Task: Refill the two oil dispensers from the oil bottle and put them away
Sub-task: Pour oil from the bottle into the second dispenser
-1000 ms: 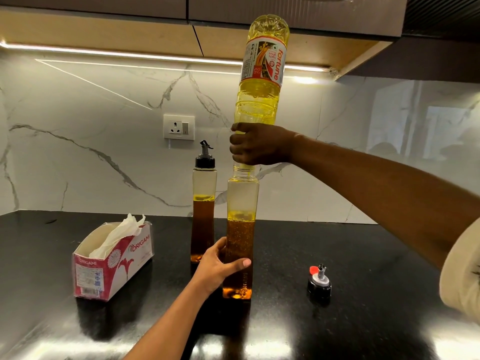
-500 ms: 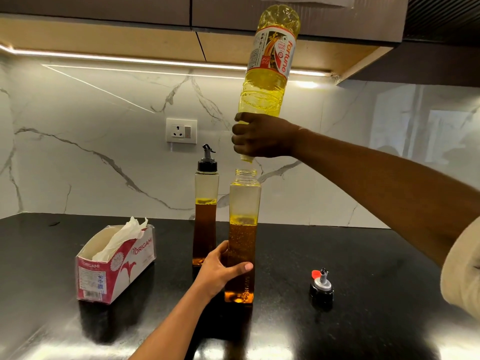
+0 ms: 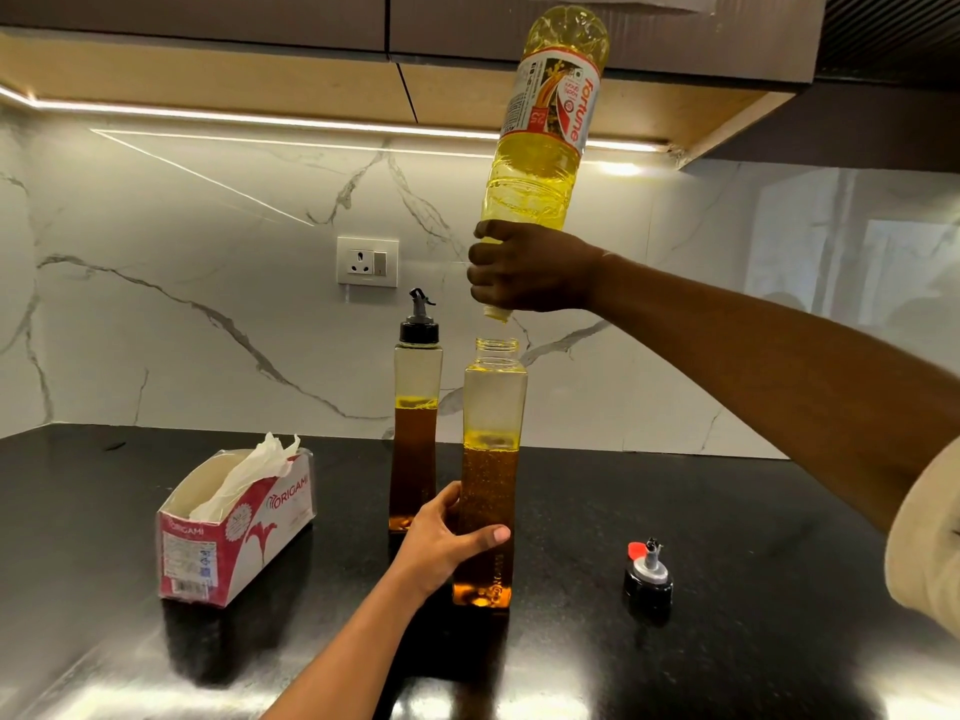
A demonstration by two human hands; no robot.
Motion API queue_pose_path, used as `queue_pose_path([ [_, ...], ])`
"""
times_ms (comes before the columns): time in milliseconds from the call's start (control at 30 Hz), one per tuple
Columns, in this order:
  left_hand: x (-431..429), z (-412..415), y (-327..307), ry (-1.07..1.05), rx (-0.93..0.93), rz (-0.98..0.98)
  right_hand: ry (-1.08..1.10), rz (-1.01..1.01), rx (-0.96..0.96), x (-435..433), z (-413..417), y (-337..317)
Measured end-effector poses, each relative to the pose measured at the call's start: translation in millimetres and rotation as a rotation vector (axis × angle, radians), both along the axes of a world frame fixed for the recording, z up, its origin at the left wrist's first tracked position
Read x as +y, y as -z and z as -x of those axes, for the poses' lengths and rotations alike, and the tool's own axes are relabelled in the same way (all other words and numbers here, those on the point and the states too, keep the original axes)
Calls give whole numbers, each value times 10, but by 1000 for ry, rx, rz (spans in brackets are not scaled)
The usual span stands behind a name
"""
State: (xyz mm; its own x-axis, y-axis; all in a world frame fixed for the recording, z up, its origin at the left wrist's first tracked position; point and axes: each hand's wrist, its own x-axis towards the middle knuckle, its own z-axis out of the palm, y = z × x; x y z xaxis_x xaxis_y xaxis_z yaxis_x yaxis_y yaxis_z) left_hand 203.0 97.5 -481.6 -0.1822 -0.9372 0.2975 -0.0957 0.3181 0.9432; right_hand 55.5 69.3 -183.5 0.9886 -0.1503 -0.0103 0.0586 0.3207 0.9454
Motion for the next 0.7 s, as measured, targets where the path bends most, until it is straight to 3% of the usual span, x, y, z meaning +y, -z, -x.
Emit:
queue_pose_path([
  [700, 12, 3, -8, -5, -6, -11, -34, -49, 66, -16, -58, 150],
])
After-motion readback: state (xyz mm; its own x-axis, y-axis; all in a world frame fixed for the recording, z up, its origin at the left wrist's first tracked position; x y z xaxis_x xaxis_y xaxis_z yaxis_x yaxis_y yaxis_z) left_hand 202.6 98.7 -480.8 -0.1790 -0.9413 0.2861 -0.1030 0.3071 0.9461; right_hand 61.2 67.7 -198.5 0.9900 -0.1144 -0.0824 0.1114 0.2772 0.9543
